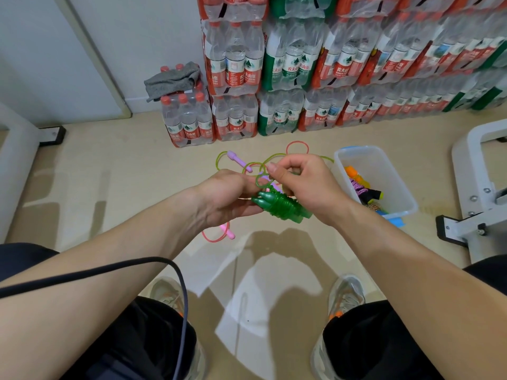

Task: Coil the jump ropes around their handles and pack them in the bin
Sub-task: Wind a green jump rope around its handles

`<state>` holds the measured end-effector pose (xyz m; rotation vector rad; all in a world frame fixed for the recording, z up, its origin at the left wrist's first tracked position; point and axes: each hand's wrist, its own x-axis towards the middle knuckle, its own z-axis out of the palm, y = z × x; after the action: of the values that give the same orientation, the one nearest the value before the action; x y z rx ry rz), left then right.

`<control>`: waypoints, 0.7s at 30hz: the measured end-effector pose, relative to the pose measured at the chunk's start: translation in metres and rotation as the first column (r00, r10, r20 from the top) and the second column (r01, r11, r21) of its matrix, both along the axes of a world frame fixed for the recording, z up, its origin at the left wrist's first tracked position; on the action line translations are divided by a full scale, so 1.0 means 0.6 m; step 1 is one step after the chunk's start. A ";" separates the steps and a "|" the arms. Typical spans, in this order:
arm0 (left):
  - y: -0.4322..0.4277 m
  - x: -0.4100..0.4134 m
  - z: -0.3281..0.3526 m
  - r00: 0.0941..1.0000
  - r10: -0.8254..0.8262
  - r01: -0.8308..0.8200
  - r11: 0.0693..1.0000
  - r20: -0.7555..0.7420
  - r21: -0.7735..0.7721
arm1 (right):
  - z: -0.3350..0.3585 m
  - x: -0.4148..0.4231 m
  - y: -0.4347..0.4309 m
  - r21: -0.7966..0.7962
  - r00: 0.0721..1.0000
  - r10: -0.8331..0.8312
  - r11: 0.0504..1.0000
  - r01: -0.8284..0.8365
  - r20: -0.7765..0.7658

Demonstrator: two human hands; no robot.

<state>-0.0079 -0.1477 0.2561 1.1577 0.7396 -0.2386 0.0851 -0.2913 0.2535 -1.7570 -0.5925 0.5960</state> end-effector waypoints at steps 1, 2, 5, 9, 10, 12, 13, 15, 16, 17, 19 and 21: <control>0.000 0.000 0.000 1.000 0.006 -0.006 1.000 -0.004 -0.006 | 0.002 0.001 -0.002 -0.003 0.999 0.029 1.000 -0.029 -0.013; 0.000 0.000 0.000 1.000 0.009 -0.009 1.000 -0.008 -0.013 | 0.005 0.002 -0.003 -0.007 0.999 0.051 0.999 -0.051 -0.015; 0.001 0.002 0.001 1.000 0.021 -0.022 0.999 -0.017 -0.039 | 0.013 0.006 -0.005 -0.013 0.998 0.057 0.998 -0.057 0.018; 0.005 0.003 0.006 0.998 0.043 -0.044 0.999 -0.034 -0.027 | 0.016 0.010 -0.008 -0.063 0.996 0.075 0.995 -0.072 0.052; 0.005 0.002 0.006 0.998 0.044 -0.045 0.999 -0.034 -0.021 | 0.017 0.011 -0.008 -0.084 0.995 0.080 0.994 -0.075 0.061; 0.005 0.001 0.007 0.999 0.044 -0.044 0.999 -0.029 -0.014 | 0.019 0.011 -0.009 -0.113 0.994 0.080 0.991 -0.071 0.078; 0.004 0.000 0.008 0.999 0.048 -0.048 0.999 -0.025 -0.010 | 0.019 0.011 -0.008 -0.124 0.994 0.075 0.990 -0.064 0.085; 0.003 0.000 0.009 0.998 0.061 -0.061 0.998 -0.021 -0.001 | 0.020 0.013 -0.009 -0.148 0.994 0.067 0.988 -0.053 0.088; 0.003 -0.001 0.010 0.998 0.064 -0.063 0.998 -0.023 0.006 | 0.019 0.013 -0.009 -0.152 0.994 0.063 0.987 -0.049 0.089; 0.003 -0.002 0.011 0.998 0.065 -0.064 0.998 -0.024 0.012 | 0.018 0.013 -0.009 -0.152 0.994 0.058 0.987 -0.044 0.091; 0.001 -0.002 0.012 0.997 0.073 -0.073 0.997 -0.026 0.015 | 0.016 0.011 -0.009 -0.150 0.992 0.052 0.988 -0.035 0.111; -0.001 -0.003 0.013 0.996 0.087 -0.086 0.996 -0.025 0.025 | 0.016 0.008 -0.009 -0.158 0.989 0.061 0.987 -0.040 0.137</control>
<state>-0.0097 -0.1484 0.2639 1.1439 0.8158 -0.1735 0.0899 -0.2970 0.2629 -1.9466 -0.7068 0.5682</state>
